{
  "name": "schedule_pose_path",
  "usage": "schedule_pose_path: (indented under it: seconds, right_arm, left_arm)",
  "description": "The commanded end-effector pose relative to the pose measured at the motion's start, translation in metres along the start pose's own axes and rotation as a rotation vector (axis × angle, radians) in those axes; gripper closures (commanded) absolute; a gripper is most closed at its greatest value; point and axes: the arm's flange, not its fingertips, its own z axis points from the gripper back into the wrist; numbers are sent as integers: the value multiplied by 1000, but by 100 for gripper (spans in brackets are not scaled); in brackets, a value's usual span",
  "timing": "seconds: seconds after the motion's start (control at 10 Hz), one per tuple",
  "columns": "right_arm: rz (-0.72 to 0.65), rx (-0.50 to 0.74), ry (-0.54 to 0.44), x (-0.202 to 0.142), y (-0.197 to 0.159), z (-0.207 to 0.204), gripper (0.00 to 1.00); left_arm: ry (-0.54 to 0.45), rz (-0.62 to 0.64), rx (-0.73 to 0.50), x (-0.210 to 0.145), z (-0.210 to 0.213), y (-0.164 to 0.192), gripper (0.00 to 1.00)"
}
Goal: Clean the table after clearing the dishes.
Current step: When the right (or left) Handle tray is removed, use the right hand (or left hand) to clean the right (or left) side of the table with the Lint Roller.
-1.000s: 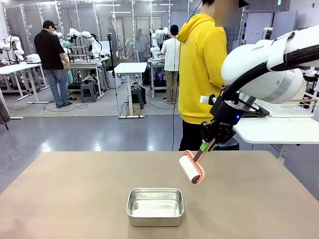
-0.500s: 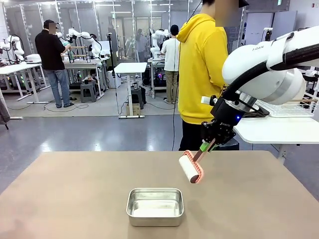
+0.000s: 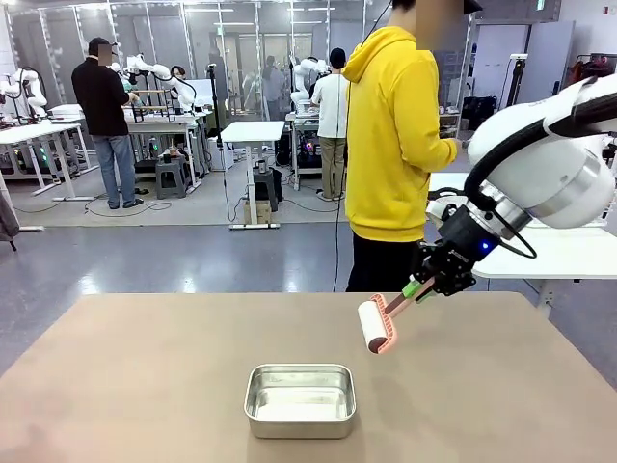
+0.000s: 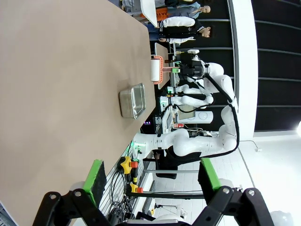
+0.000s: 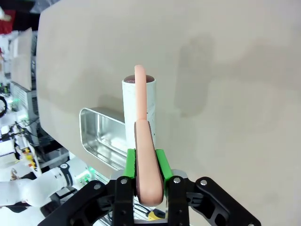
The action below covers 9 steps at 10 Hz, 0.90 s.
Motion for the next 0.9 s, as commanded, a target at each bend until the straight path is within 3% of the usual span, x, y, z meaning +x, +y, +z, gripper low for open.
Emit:
schedule_pose_path:
  seconds: [0.0, 0.8]
  right_arm:
    - [-16, 81, -21, 2, -18, -17, 78]
    - [-11, 159, -18, 32, -64, -61, 78]
  left_arm:
    - [-2, -9, 4, -2, 1, 0, 0]
    - [-2, -9, 4, -2, 1, 0, 0]
